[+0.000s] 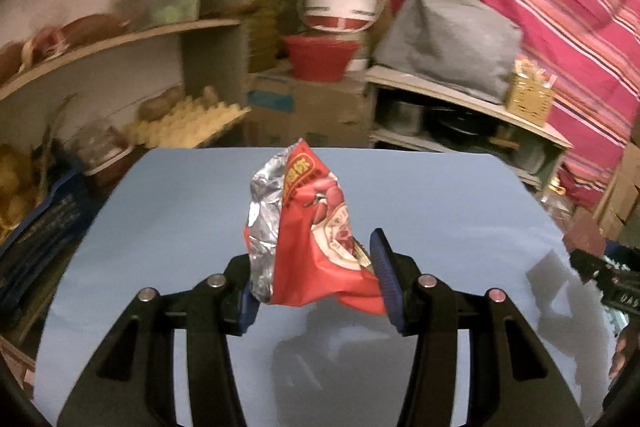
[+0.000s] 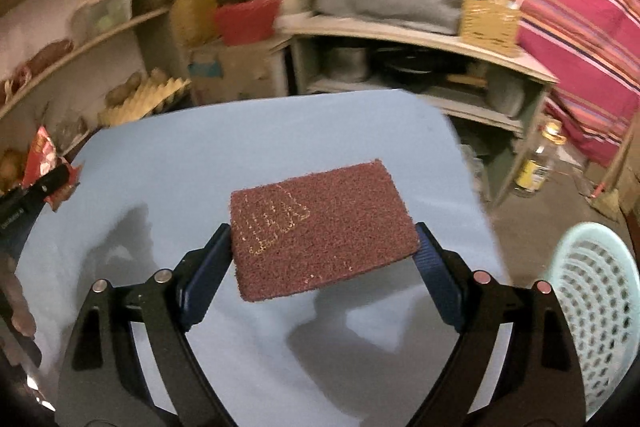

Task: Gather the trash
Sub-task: 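Carry the maroon pad and red chip bag over the basket with both grippers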

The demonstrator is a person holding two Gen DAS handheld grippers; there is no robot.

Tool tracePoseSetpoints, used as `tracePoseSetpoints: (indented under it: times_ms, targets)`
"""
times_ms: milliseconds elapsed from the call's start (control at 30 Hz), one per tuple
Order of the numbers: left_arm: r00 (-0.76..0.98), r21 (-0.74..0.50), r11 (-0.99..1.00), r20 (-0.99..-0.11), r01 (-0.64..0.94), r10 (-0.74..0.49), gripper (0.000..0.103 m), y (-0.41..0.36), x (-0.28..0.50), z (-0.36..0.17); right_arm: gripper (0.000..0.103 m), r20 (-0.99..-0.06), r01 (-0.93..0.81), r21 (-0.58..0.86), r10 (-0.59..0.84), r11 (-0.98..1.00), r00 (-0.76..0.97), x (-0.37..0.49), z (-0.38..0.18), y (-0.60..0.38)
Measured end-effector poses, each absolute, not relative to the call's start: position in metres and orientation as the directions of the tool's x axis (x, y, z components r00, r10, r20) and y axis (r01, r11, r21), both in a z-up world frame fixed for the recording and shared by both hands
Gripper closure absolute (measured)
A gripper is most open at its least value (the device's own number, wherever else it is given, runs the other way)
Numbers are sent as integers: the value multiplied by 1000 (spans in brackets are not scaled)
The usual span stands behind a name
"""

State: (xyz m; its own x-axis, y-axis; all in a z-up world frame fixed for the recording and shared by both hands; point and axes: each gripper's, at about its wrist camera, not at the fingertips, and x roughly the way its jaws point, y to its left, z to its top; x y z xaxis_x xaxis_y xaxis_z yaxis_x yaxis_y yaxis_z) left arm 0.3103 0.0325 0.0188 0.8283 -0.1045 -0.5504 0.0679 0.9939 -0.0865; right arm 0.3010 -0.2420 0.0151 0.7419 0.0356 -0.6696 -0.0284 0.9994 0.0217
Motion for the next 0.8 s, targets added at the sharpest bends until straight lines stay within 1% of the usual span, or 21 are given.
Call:
tracePoseSetpoints:
  times_ms: [367,500,700,800]
  targets:
    - [820,-77,967,-516,244,-248,53,-70,294,34,16,-635,127,-19,-110,992,764,228,38,-361]
    - [812,-76,950,-502,302,-298,53,-112,286,41,16,-627,199,-12,-162,980,762,202,42,-408]
    - [799,-65,928,-488,368,-351,53,-169,273,49,16,-638,309,-28,-255,951,727,180,37,-469]
    - [770,-104,909,-498,404,-399,53,-201,268,47,16,-652,329,-11,-256,944,714,174,31,-488]
